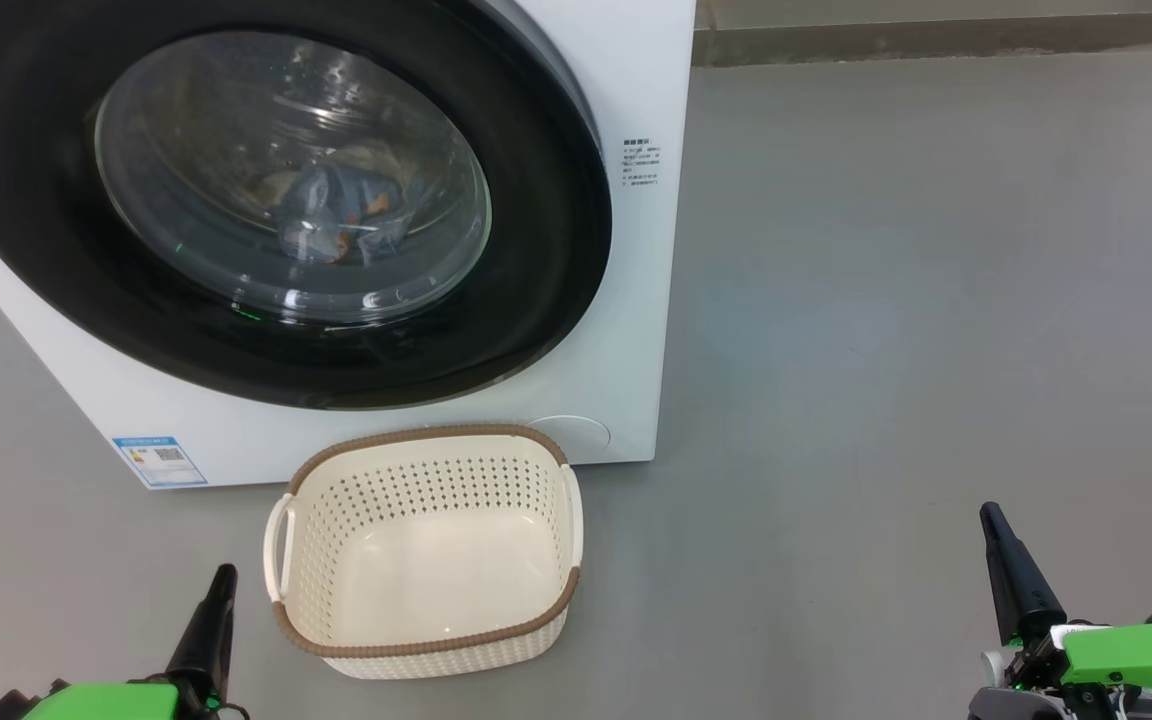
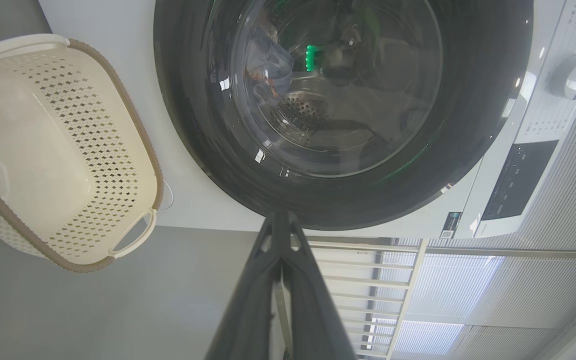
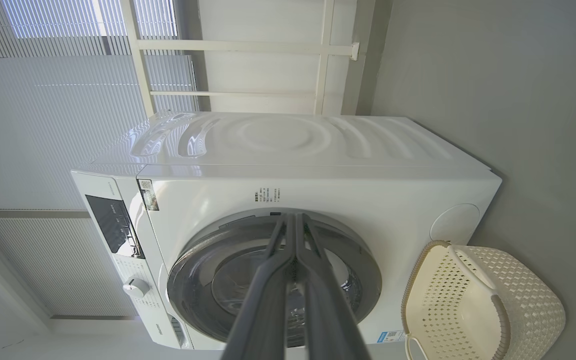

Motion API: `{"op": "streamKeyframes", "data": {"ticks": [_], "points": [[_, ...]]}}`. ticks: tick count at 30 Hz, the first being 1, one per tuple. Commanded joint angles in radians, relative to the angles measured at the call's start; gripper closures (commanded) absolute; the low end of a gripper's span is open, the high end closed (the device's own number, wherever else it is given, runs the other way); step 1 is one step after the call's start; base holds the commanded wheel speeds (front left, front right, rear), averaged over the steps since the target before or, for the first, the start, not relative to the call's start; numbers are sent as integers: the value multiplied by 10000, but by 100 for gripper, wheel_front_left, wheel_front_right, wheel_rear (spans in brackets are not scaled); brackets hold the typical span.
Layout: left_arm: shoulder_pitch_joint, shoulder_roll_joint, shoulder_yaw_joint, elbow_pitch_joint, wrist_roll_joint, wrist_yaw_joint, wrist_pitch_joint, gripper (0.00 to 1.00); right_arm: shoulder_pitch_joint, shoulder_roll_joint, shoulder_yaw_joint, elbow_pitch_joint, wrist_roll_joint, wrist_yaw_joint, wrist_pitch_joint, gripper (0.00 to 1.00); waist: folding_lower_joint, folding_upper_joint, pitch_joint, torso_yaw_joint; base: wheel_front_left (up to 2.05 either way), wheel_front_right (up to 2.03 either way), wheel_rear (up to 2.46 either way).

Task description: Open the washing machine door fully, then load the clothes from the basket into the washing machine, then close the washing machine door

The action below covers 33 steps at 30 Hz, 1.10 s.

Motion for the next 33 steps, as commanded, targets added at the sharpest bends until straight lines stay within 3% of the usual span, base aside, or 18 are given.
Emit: {"op": "streamKeyframes", "data": {"ticks": [1, 33], "points": [[-408, 129, 347, -281, -84, -19, 63, 100, -264, -33, 222, -303, 39, 16, 81, 100, 0, 0, 0, 0, 0, 0, 0], [-408, 129, 346, -281, -85, -19, 62, 100, -264, -33, 223, -303, 41, 16, 79, 100, 0, 0, 0, 0, 0, 0, 0]]}}
